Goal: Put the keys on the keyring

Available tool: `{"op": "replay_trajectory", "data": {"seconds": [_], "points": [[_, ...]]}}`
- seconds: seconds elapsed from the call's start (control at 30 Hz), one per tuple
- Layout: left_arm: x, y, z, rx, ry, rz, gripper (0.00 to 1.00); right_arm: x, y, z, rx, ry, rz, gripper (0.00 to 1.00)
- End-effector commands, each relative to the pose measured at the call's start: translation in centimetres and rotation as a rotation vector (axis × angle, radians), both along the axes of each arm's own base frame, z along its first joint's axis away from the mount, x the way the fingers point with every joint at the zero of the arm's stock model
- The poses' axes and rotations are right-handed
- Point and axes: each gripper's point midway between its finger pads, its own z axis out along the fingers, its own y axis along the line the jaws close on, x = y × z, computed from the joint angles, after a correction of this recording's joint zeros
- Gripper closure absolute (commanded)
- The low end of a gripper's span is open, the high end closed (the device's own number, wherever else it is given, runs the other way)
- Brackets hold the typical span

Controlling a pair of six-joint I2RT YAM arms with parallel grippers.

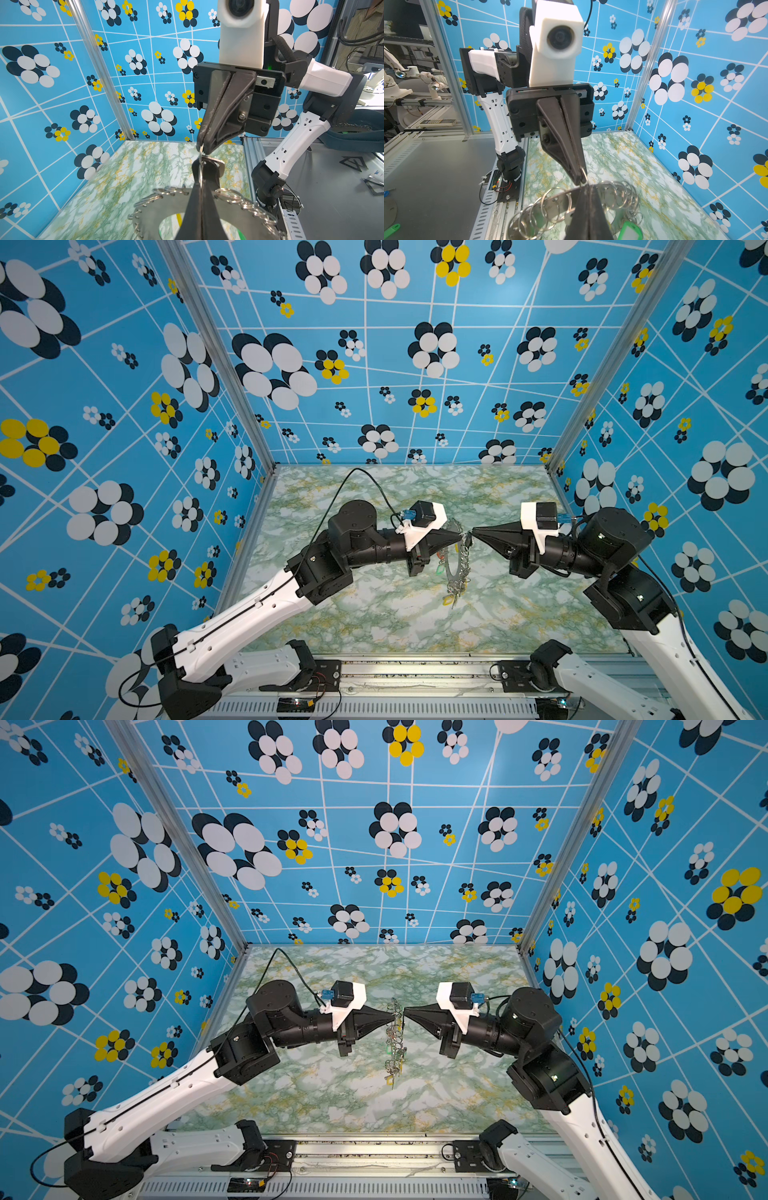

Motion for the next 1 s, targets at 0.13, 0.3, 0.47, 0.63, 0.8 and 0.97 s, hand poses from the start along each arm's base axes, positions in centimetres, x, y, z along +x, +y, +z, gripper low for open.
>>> {"op": "replay_trajectory", "data": {"seconds": [0.13, 0.3, 0.47, 0.63, 0.8, 0.97], "points": [[-1.9, 0.6, 3.4, -0.087, -0.076, -0.054, 1.00, 0.4, 0.0, -0.7, -0.041, 0.008, -0.028, 1.00], [-2.0, 0.7, 3.8, -0.100, -0.077, -0.058, 1.00, 0.5, -0.1, -1.2, -0.058, 0.008, -0.043, 1.00], [-2.3, 0.6, 4.1, -0.106, -0.078, -0.071, 1.00, 0.5, -0.2, -1.3, -0.069, -0.001, -0.053, 1.00], [-2.4, 0.5, 4.2, -0.105, -0.079, -0.080, 1.00, 0.5, -0.2, -1.4, -0.075, 0.000, -0.057, 1.00], [-2.6, 0.3, 4.3, -0.105, -0.079, -0.090, 1.00, 0.3, -0.1, -1.4, -0.080, -0.006, -0.053, 1.00], [-2.7, 0.1, 4.3, -0.096, -0.075, -0.102, 1.00, 0.2, 0.0, -1.3, -0.083, -0.010, -0.050, 1.00]]}}
